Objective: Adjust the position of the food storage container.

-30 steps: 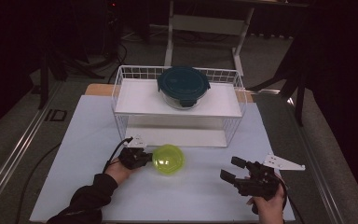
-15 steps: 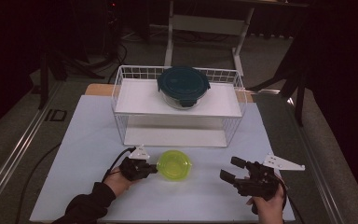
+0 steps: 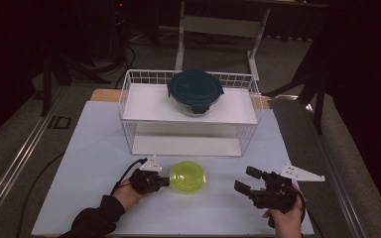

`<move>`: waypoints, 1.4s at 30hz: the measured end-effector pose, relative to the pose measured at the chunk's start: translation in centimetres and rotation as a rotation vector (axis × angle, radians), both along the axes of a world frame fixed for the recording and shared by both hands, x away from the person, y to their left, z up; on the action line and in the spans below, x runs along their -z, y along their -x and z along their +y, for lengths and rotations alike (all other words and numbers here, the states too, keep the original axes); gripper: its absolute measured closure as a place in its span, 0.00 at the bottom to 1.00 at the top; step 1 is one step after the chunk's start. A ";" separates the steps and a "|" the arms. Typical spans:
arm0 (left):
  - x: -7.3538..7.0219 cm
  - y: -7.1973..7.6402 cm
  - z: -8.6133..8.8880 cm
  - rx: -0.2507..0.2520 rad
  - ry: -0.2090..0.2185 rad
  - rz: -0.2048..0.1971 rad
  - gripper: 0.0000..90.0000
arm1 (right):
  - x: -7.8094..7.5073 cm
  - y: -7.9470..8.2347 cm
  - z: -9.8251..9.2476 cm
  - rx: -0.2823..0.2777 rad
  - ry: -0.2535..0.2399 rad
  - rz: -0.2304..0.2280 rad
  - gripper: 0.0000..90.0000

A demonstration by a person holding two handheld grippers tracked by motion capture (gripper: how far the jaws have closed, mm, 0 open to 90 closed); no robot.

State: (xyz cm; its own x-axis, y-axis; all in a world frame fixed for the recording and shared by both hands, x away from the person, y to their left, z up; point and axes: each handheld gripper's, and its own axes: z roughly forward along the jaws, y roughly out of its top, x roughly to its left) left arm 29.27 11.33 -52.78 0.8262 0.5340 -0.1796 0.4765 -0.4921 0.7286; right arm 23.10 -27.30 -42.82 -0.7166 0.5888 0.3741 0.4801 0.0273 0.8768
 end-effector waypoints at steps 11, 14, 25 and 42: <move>0.2 -0.2 -1.3 0.020 0.014 0.017 0.99 | 0.1 0.0 0.1 -0.002 0.003 0.004 0.20; 0.2 -0.3 -1.8 0.029 0.013 0.019 0.99 | 0.1 -0.1 0.0 0.000 0.002 0.006 0.20; 0.4 -0.7 -3.4 0.042 0.016 0.030 0.99 | 0.2 0.0 0.0 0.000 0.008 0.005 0.20; -3.9 1.1 1.6 -0.025 0.136 -0.013 0.64 | 0.3 -0.1 0.2 0.001 0.027 0.008 0.20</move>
State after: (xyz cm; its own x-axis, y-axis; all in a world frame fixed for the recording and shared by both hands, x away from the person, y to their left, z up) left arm 28.14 12.91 -48.90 0.8159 0.5256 -0.2410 0.4770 -0.3762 0.7943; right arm 23.20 -27.05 -43.09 -0.7128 0.5996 0.3640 0.4871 0.0498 0.8719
